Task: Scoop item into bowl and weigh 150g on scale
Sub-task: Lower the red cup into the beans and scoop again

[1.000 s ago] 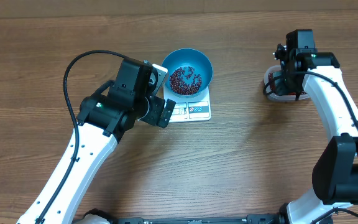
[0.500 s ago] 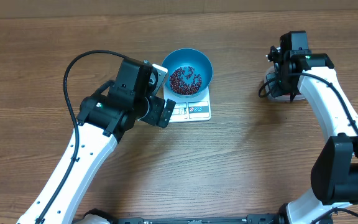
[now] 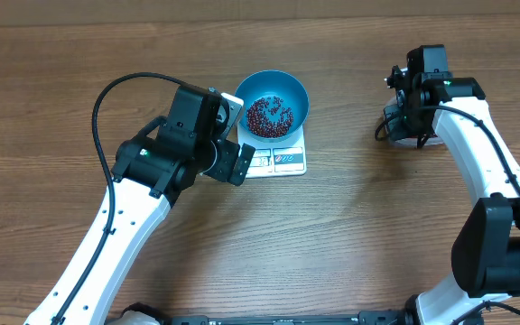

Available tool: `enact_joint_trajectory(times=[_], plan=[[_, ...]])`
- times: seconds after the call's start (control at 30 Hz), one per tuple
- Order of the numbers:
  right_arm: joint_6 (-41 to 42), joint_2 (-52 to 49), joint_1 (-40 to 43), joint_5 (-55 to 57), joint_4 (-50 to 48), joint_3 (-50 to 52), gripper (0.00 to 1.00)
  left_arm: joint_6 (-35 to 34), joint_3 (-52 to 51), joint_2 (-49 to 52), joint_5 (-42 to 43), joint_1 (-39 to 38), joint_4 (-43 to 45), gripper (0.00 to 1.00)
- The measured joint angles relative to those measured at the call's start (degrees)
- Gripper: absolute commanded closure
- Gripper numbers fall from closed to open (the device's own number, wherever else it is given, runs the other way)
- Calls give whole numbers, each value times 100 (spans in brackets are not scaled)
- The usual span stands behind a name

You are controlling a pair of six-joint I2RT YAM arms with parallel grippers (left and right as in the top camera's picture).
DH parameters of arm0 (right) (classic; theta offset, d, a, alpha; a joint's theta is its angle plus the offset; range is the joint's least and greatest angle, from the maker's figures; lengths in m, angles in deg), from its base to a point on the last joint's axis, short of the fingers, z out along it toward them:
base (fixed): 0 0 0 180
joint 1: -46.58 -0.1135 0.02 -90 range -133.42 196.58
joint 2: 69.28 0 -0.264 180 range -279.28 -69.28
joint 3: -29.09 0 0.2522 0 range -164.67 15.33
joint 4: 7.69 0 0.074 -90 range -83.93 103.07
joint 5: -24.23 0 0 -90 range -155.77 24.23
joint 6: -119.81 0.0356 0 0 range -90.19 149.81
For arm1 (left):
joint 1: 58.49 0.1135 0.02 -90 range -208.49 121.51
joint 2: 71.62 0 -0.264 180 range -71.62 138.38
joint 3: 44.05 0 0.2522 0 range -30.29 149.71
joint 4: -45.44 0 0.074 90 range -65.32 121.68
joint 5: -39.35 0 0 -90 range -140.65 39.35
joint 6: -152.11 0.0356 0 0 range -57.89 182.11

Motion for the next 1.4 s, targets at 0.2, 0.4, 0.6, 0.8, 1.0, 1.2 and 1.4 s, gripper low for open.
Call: enact_joint_trajectory(times=[0.2,0.4,0.6,0.8,1.0,1.2,1.4], plan=[[48,0,15,-74,2,-2,96,0,0,0,0,0,0,0],[63,0,146,-352,9,-15,96,0,0,0,0,0,0,1],[63,0,411,-852,0,-17,96,0,0,0,0,0,0,1],[63,0,695,-1360,-15,-24,96,0,0,0,0,0,0,0],[66,0,831,-1670,-42,-24,96,0,0,0,0,0,0,0],[79,0,935,-1963,-94,-24,97,0,0,0,0,0,0,1],[81,0,1154,-2258,-96,-24,96,0,0,0,0,0,0,1]])
